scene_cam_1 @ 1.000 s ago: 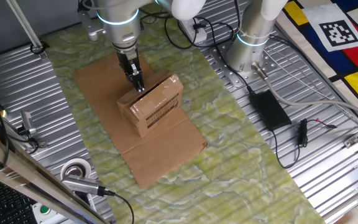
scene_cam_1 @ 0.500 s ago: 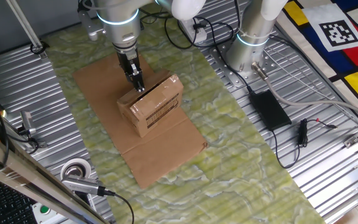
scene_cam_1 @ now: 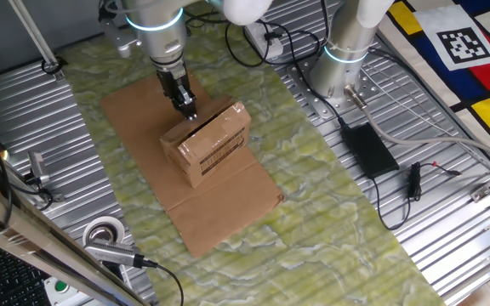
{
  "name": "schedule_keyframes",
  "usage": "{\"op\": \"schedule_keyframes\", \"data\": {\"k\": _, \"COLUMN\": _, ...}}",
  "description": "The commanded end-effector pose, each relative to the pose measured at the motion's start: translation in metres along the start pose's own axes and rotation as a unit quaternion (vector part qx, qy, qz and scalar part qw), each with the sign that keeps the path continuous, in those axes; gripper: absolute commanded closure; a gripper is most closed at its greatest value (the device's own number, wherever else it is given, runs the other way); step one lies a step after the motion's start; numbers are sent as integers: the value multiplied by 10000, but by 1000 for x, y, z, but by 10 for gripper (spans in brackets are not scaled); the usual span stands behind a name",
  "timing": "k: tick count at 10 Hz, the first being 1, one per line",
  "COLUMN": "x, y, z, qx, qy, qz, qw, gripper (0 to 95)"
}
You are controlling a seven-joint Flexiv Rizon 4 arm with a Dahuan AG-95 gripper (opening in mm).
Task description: Open a box
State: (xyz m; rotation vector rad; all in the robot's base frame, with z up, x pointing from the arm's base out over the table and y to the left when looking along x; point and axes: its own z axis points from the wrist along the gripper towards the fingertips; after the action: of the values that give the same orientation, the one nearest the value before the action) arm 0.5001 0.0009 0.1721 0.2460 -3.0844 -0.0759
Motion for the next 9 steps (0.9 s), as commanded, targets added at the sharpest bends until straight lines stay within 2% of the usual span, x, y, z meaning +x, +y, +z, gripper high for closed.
{"op": "schedule_keyframes", "data": {"k": 1, "x": 1, "y": 1, "z": -1, "qx": -12, "qy": 29, "qz": -53, "qw": 10000, "gripper": 950}}
{"op": "schedule_keyframes", "data": {"k": 9, "x": 2, "y": 3, "z": -4, "qx": -18, "qy": 125, "qz": -67, "qw": 9999, "gripper": 950}}
